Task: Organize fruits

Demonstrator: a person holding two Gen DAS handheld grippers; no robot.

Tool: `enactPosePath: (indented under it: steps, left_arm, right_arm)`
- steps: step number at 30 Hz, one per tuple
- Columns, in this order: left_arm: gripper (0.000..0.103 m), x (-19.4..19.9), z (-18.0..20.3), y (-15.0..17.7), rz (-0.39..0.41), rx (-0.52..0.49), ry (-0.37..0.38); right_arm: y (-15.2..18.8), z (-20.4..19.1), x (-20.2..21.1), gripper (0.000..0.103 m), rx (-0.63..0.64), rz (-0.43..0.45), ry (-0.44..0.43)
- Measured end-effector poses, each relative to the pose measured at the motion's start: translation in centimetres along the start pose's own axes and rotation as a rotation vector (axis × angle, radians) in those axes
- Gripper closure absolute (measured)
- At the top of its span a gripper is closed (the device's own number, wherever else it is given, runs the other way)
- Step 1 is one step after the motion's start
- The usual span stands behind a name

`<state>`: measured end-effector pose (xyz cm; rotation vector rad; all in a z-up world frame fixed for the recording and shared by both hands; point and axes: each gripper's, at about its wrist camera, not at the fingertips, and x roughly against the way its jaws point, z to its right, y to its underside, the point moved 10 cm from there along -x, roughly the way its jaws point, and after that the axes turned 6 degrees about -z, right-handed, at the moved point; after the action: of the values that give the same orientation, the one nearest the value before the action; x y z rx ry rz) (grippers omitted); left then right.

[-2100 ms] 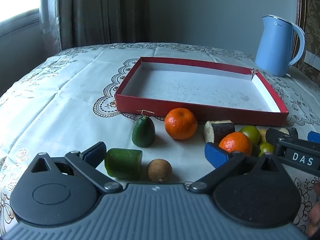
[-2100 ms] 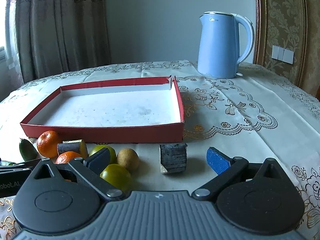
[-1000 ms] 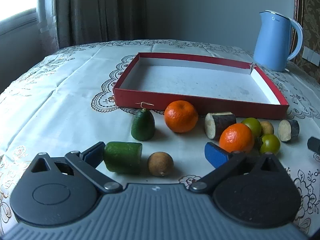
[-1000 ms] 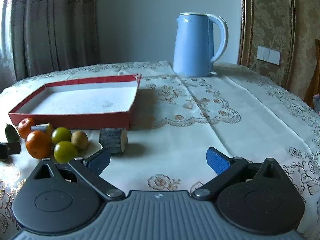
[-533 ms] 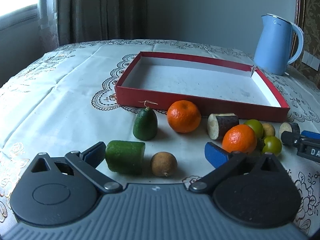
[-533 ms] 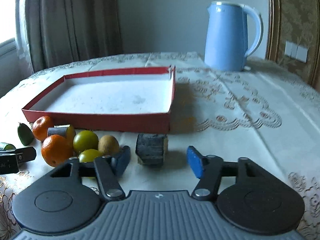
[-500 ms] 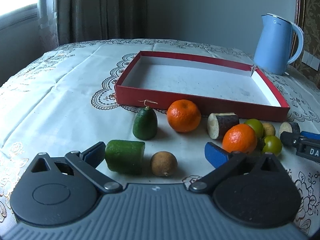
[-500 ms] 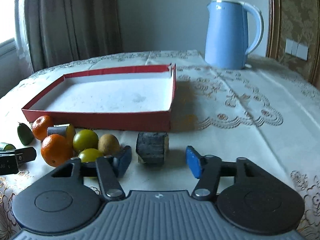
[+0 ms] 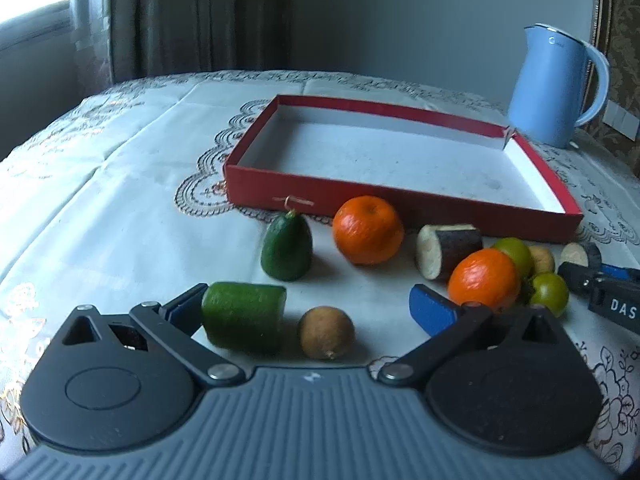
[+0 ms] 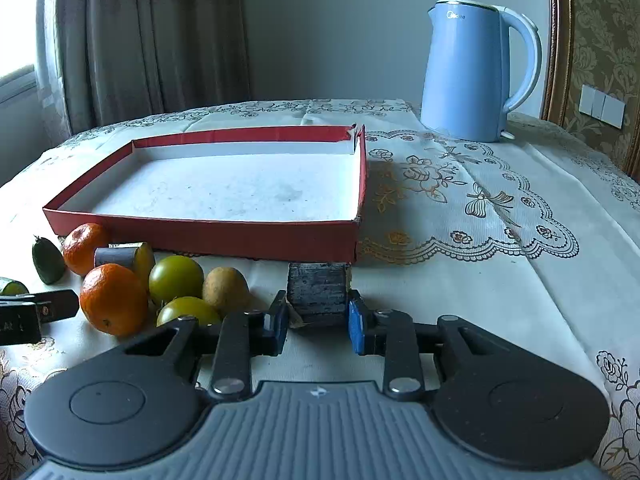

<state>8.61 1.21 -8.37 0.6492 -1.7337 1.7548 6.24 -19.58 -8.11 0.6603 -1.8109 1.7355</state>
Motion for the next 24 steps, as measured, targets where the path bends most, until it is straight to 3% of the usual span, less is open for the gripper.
enactPosePath:
  steps: [13,18,24]
  left_arm:
    - [0.0,1.5,-2.6,1.2,0.026,-0.032,-0.041]
    - [0.0,1.9,-1.7,1.5,0.051,-0.068,-0.013]
    - [0.0,1.8,-3.6,0.9,0.056,-0.038,-0.029]
  right_arm:
    - [-1.1,0.6,1.0,0.074,-0.02,0.052,-0.002]
    - [-1.1,0.6,1.0,0.074,-0.018,0.05,-0.003]
    - [-1.1,0.5,1.1,0.074,-0.022,0.052,-0.011]
